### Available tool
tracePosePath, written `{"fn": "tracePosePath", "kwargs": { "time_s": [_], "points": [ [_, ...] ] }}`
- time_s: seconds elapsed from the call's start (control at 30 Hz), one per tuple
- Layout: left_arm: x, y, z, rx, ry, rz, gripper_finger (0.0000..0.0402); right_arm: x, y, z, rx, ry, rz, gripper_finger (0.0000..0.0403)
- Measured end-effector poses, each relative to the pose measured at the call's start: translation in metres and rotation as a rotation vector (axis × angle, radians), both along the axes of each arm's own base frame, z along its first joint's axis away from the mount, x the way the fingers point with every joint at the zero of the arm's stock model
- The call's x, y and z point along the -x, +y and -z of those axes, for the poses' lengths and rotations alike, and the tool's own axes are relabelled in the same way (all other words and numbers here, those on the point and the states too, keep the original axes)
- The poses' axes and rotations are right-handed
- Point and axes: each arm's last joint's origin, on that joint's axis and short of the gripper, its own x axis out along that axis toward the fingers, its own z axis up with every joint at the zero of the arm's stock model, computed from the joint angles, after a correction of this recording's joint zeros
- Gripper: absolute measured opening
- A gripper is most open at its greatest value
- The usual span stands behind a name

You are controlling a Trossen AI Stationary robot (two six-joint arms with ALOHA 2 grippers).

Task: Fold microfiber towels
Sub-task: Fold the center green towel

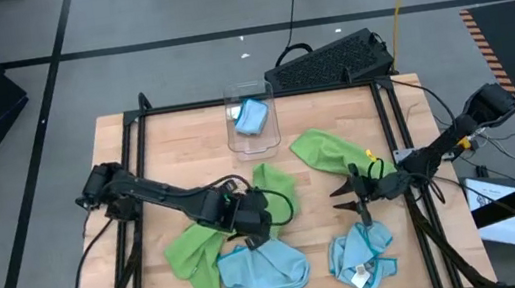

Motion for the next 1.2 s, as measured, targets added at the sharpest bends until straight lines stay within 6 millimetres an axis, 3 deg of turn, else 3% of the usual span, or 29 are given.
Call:
{"fn": "tracePosePath", "kwargs": {
  "time_s": [0.17, 0.37, 0.6, 1.2],
  "points": [
    [0.01, 0.013, 0.003, 0.018, 0.127, -0.113, 0.0008, 0.0, 0.0, 0.0, -0.001, -0.001, 0.0, 0.0155],
    [0.009, 0.014, 0.003, 0.024, 0.119, -0.127, 0.0004, 0.0, 0.0, 0.0, -0.001, -0.001, 0.0, 0.0155],
    [0.003, 0.012, 0.002, 0.067, 0.036, -0.204, 0.0004, 0.0, 0.0, 0.0, -0.001, -0.001, 0.0, 0.0155],
    [-0.016, 0.004, -0.006, 0.061, -0.195, -0.17, 0.0005, 0.0, 0.0, 0.0, -0.003, -0.005, 0.0, 0.0155]
  ]
}}
